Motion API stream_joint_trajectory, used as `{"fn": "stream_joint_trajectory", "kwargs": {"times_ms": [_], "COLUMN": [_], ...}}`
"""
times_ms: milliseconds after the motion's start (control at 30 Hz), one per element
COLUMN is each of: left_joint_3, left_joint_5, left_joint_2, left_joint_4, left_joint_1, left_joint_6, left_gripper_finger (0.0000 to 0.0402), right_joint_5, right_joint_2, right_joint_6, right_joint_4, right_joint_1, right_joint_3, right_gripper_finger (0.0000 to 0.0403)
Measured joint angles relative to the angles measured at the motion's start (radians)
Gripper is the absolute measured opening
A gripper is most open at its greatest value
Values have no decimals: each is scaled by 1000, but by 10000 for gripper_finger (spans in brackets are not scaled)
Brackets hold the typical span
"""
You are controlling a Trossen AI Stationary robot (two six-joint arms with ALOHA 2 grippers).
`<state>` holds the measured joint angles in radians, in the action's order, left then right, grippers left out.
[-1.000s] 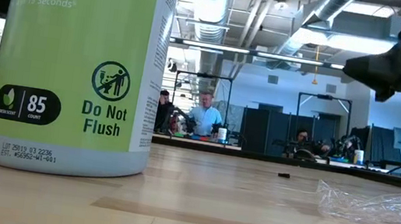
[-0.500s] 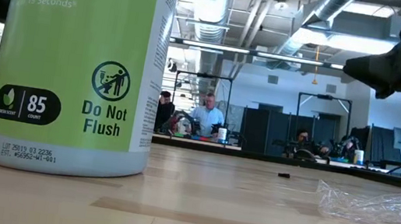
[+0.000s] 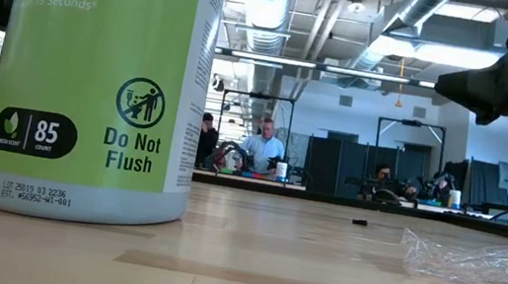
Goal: Pick & Place Travel size toiletries
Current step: Return to Home Position
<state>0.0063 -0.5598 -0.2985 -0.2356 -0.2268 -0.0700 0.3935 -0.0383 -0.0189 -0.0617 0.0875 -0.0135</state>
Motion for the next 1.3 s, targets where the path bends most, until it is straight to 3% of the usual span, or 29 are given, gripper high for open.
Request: {"fn": "stream_joint_trajectory", "kwargs": {"times_ms": [1300], "left_joint_3": [0], "left_joint_5": [0], "left_joint_2": [0], "left_joint_4": [-15], "left_joint_1": [0], "left_joint_6": [0], "left_gripper_finger": [136], "right_joint_5": [0], "right_joint_2": [0], "right_joint_6": [0], "right_joint_4": [0], "right_joint_1": [0], "right_joint_3": [-1], "right_gripper_finger": [98]}}
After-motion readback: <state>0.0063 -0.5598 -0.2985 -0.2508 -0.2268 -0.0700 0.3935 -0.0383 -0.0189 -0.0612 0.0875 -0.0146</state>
